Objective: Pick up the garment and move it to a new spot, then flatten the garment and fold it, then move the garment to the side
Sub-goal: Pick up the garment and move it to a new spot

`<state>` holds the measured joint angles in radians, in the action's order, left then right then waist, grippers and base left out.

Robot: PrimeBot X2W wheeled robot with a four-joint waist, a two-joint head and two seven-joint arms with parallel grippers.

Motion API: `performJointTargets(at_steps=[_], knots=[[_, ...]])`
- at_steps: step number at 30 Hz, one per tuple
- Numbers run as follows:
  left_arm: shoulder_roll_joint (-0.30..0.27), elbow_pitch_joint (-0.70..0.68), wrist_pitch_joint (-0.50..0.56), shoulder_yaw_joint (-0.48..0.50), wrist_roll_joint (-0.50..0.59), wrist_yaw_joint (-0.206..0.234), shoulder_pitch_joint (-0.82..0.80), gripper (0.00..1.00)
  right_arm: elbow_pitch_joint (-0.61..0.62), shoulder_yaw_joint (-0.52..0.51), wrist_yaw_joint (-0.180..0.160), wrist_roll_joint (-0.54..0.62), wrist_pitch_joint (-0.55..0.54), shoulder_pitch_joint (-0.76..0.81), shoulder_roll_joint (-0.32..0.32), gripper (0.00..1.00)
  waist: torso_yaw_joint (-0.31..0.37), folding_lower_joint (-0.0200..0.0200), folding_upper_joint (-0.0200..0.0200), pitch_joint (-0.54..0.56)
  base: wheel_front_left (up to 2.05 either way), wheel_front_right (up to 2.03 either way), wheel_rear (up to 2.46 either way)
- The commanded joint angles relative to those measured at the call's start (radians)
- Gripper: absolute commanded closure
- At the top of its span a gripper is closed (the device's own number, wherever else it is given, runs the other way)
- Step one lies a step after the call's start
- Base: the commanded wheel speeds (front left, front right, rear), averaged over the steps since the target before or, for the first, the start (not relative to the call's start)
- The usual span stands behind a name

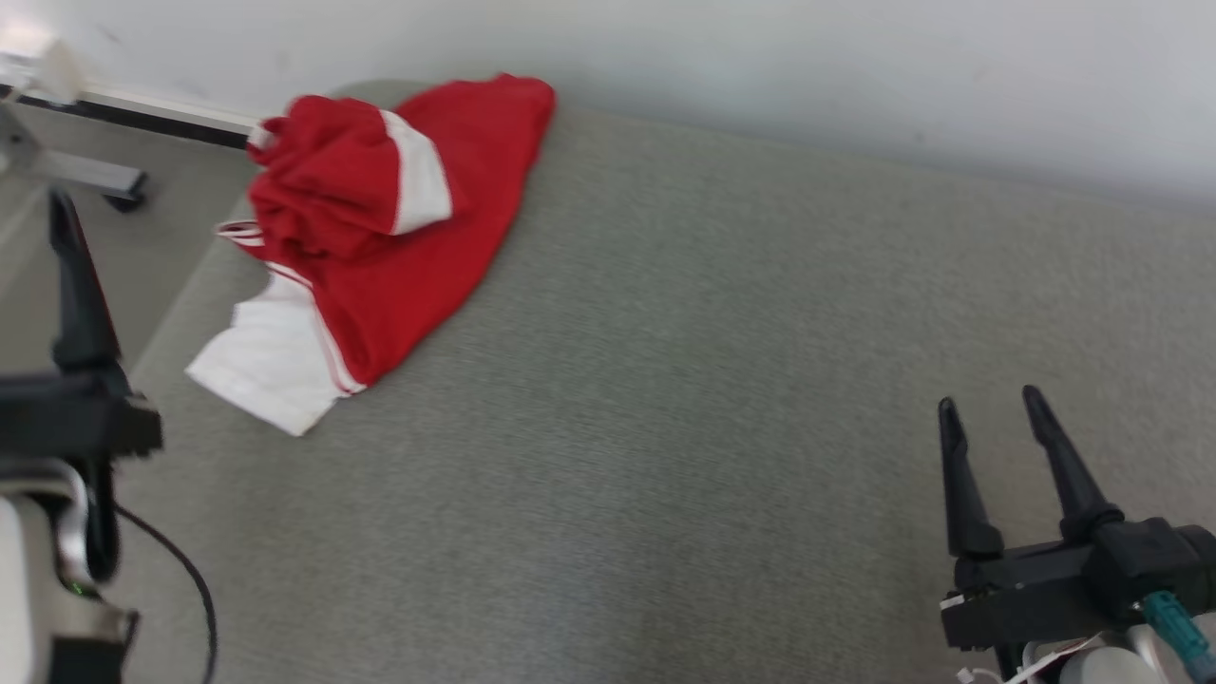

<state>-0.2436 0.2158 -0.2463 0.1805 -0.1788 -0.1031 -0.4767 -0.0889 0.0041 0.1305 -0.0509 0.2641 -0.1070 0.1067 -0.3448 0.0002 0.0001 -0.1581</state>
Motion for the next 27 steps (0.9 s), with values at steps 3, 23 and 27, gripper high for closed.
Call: performJointTargets(at_steps=[3, 23, 27], knots=[[-0.054, 0.047, 0.029, 0.009, -0.021, -0.007, -0.134, 0.00, 0.025, -0.033, 0.001, 0.005, 0.001, -0.027, 0.007, 0.00, 0.222, -0.0002, -0.0001, -0.211, 0.00, 0.00, 0.00], [-0.274, 0.537, 0.251, -0.020, -0.025, -0.009, -0.427, 0.00, 0.076, -0.106, 0.001, -0.018, 0.001, -0.079, -0.008, 0.00, 0.383, -0.0002, -0.0001, -0.337, 0.00, 0.00, 0.00], [-0.280, 0.619, 0.302, -0.030, -0.051, -0.018, -0.437, 0.00, 0.075, -0.101, 0.001, -0.016, 0.001, -0.077, -0.010, 0.00, 0.384, -0.0002, -0.0001, -0.329, 0.00, 0.00, 0.00]])
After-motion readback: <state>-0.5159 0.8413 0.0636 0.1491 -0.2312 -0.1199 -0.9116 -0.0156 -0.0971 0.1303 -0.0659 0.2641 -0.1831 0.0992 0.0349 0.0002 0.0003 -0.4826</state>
